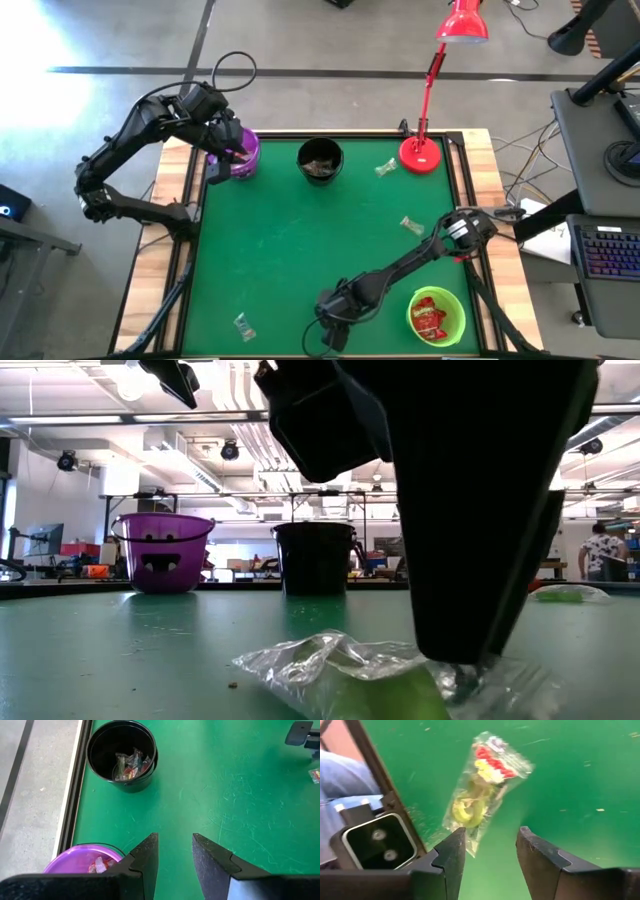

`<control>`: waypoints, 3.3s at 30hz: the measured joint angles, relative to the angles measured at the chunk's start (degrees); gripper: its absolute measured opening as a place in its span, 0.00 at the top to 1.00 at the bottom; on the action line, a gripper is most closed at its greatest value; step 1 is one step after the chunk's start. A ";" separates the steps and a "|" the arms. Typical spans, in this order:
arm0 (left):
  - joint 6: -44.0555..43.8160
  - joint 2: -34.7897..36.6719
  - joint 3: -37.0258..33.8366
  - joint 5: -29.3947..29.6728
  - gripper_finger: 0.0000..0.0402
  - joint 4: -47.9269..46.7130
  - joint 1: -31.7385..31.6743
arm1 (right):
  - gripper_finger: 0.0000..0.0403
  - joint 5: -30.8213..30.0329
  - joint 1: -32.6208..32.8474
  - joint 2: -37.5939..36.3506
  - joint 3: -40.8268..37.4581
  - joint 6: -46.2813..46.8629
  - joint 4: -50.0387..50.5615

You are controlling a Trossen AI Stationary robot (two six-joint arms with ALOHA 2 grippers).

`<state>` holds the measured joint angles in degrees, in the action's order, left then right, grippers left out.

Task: Sort candy
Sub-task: Put the bottom green gummy into the black bucket

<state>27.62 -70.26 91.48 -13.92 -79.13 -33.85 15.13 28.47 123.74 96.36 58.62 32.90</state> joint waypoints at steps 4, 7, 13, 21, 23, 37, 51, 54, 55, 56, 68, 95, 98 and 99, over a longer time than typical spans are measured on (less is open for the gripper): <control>0.00 0.00 0.00 -0.02 0.75 0.04 0.00 | 0.61 0.76 0.13 0.05 0.00 0.03 -2.15; 0.00 0.00 0.00 -0.02 0.75 0.09 0.00 | 0.61 0.73 0.15 0.05 -0.29 0.19 -2.09; 0.00 0.00 0.00 -0.02 0.75 0.20 0.00 | 0.66 0.30 0.04 0.05 -1.64 0.34 -2.30; 0.00 0.00 0.00 -0.02 0.75 0.24 0.00 | 0.81 0.31 0.02 0.05 -2.03 0.05 -1.94; 0.00 0.00 0.00 -0.02 0.75 0.26 0.00 | 0.87 0.33 0.00 0.05 -2.10 0.01 -1.88; 0.00 0.00 0.00 -0.02 0.75 0.48 0.00 | 0.98 0.45 0.02 -1.94 -2.13 -1.57 -0.58; 0.00 0.00 0.00 -0.02 0.75 0.61 0.00 | 0.98 -1.54 0.02 -4.90 -1.97 -3.99 1.58; -0.02 0.00 0.00 -0.01 0.75 0.66 0.00 | 0.98 -2.13 0.02 -4.63 -2.22 -4.21 1.96; -0.02 0.00 0.00 -0.02 0.75 0.66 0.00 | 0.98 -2.11 0.02 -4.63 -2.30 -4.20 1.94; -0.02 0.00 0.00 -0.02 0.75 0.66 0.00 | 0.98 -2.07 -0.07 -4.63 -2.35 -4.20 1.87; -0.52 0.00 0.00 -0.08 0.75 0.68 -0.01 | 0.83 0.29 -1.03 -4.37 -2.40 -7.57 1.90; -0.68 0.00 0.00 -0.04 0.75 0.68 -0.02 | 0.61 -1.71 -1.09 -1.60 -4.37 -9.97 -5.74; -0.68 -0.02 0.00 -0.05 0.75 0.70 -0.02 | 0.62 -1.79 -1.10 -1.02 -4.25 -9.31 -4.99; -0.68 -0.02 0.00 -0.04 0.75 0.70 0.00 | 0.63 -1.81 -1.09 -0.70 -4.20 -9.25 -4.98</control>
<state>26.94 -70.28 91.48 -13.96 -78.43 -33.85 13.32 27.37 123.04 92.16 49.38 27.93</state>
